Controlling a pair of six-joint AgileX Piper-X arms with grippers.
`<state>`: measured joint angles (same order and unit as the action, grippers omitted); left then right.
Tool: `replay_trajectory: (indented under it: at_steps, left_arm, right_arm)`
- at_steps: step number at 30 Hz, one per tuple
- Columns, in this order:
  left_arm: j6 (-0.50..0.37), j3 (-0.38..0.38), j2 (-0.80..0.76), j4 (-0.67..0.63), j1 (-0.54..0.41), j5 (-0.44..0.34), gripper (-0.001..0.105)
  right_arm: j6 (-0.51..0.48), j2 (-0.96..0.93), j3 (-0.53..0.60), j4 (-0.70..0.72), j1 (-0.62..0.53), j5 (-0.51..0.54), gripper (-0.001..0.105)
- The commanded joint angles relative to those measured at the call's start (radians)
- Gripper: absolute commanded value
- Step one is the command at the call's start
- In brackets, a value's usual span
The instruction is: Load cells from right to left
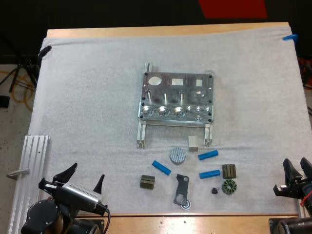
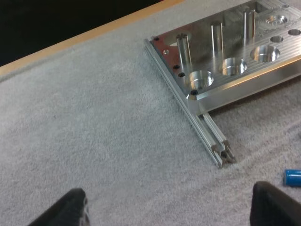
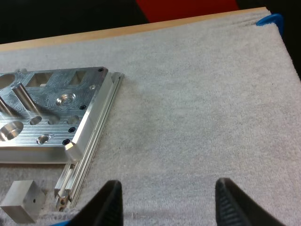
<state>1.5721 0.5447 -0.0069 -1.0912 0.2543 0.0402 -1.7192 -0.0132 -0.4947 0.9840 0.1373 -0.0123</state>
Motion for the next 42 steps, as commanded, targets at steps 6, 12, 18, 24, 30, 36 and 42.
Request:
replay_trajectory:
  at_steps: [6, 12, 18, 24, 30, 36, 42]
  left_arm:
    - [-0.003, 0.0, -0.139, 0.022, -0.002, 0.002, 0.068]
    - [-0.003, 0.0, -0.139, 0.022, -0.002, 0.002, 0.068]
    - [-0.01, 0.043, -0.099, 0.02, -0.002, 0.026, 0.068]
    - [-0.038, 0.124, 0.044, 0.02, -0.002, 0.047, 0.068]
    - [-0.149, 0.213, 0.229, 0.02, -0.002, 0.101, 0.068]
    - [-0.276, 0.283, 0.406, 0.02, -0.002, 0.106, 0.068]
    - [-0.416, 0.294, 0.53, 0.036, -0.002, 0.106, 0.068]
  right_arm:
    - [-0.013, -0.018, -0.003, -0.012, -0.005, -0.011, 0.044]
    - [-0.013, -0.018, -0.003, -0.012, -0.005, -0.011, 0.044]
    - [-0.013, -0.018, -0.003, -0.012, -0.005, -0.011, 0.044]
    - [-0.013, -0.018, -0.003, -0.012, -0.005, -0.011, 0.044]
    - [-0.013, -0.018, -0.003, -0.012, -0.005, -0.011, 0.044]
    - [-0.013, -0.018, -0.003, -0.012, -0.005, -0.011, 0.044]
    - [-0.013, -0.018, -0.003, -0.012, -0.005, -0.011, 0.044]
